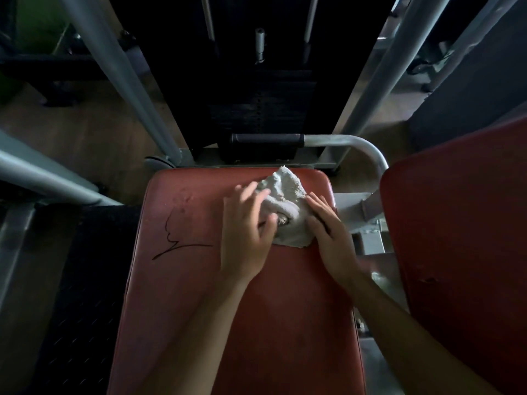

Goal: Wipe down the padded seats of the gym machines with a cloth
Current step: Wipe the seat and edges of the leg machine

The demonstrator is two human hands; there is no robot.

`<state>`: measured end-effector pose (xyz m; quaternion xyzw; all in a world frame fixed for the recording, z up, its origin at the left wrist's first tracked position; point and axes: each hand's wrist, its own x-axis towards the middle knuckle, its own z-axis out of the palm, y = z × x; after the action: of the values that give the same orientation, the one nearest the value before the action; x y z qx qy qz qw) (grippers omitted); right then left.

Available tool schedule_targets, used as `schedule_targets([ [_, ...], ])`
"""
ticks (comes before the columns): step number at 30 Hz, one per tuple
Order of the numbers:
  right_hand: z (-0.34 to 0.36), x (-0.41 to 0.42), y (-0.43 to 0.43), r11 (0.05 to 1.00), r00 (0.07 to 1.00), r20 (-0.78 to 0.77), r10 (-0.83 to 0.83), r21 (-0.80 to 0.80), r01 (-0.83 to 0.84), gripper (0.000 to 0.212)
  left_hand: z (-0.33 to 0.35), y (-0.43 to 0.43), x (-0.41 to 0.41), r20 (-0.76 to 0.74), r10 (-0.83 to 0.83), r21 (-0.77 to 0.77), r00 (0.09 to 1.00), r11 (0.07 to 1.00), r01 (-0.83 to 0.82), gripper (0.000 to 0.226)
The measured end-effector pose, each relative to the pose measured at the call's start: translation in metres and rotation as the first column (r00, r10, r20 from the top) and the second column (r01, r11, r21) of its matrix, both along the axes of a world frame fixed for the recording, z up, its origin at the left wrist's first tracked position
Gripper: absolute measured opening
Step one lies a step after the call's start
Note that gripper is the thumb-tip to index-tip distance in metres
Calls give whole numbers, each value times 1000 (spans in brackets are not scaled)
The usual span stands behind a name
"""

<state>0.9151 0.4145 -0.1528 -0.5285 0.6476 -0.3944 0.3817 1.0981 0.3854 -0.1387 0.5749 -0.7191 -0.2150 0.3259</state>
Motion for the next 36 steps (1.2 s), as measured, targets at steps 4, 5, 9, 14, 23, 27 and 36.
schedule_targets([
  [4,8,-4,-2,994,959,266,-98,66,83,47,-7,-5,-10,393,-265,59,881,963,264,62],
  [5,9,-4,-1,995,958,270,-94,63,80,47,-8,-5,-8,449,-250,54,858,966,253,61],
  [9,11,-1,-5,988,966,211,-150,59,141,42,-2,-10,9,480,-113,-36,870,988,148,46],
  [14,2,18,-13,996,961,-274,36,-70,-57,49,4,18,68,432,-94,11,897,995,100,50],
  [23,-18,80,-27,983,660,-740,131,13,-181,55,-6,33,111,482,179,28,858,975,-219,63],
  [27,-19,82,-27,985,628,-769,121,16,-170,55,-15,-32,119,567,120,58,815,981,-185,75],
  [36,-16,84,-27,988,629,-770,106,9,-155,55,-9,80,155,489,-5,87,872,995,-43,58],
])
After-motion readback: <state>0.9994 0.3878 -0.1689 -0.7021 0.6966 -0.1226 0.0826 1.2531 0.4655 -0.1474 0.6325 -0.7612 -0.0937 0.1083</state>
